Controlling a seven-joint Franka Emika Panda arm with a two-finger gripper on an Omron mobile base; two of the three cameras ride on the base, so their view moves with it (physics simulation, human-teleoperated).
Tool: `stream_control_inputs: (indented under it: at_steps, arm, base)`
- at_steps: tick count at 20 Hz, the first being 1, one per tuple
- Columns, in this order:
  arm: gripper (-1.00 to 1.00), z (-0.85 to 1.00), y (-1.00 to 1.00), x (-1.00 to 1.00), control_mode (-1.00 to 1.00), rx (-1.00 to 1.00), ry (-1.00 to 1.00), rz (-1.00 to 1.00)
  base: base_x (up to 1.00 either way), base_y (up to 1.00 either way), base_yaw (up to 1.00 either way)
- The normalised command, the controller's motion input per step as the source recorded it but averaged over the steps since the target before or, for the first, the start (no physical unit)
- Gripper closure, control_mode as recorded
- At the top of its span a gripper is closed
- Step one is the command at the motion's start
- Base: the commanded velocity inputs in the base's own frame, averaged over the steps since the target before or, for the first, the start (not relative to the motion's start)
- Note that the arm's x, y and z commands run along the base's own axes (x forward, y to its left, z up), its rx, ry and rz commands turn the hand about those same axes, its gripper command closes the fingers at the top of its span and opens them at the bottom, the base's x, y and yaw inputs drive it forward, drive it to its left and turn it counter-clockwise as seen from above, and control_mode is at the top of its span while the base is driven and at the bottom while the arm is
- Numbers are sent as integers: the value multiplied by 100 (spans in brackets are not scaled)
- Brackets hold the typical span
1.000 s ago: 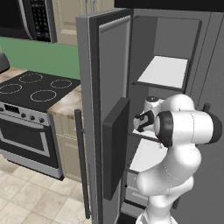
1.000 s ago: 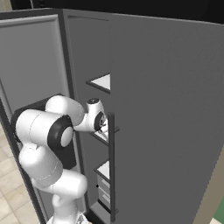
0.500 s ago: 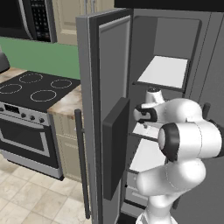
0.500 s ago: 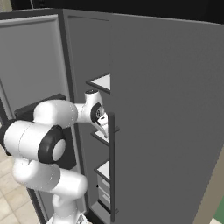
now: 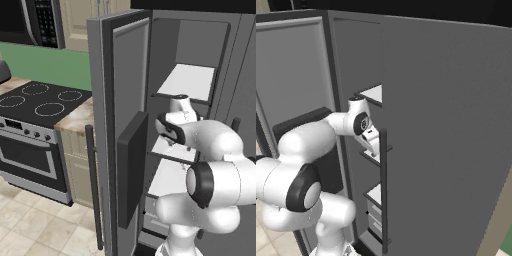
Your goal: Store the kebab skewer in the freezer for long-term storage. Close the freezer door after placing the cooked food.
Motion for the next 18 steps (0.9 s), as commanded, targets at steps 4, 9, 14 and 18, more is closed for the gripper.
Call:
stream_control_inputs:
  at_steps: [4,9,14,18]
  arm:
    - [-100,27,8,-57,-100,0,-3,0]
    - [-100,51,13,-42,-100,0,0,0]
    - [-100,55,9,-33,-100,0,0,0]
    - [-100,36,0,-30,-100,7,0,0]
  base:
    - [0,0,0]
    - [0,0,0]
    - [0,0,0]
    - [0,0,0]
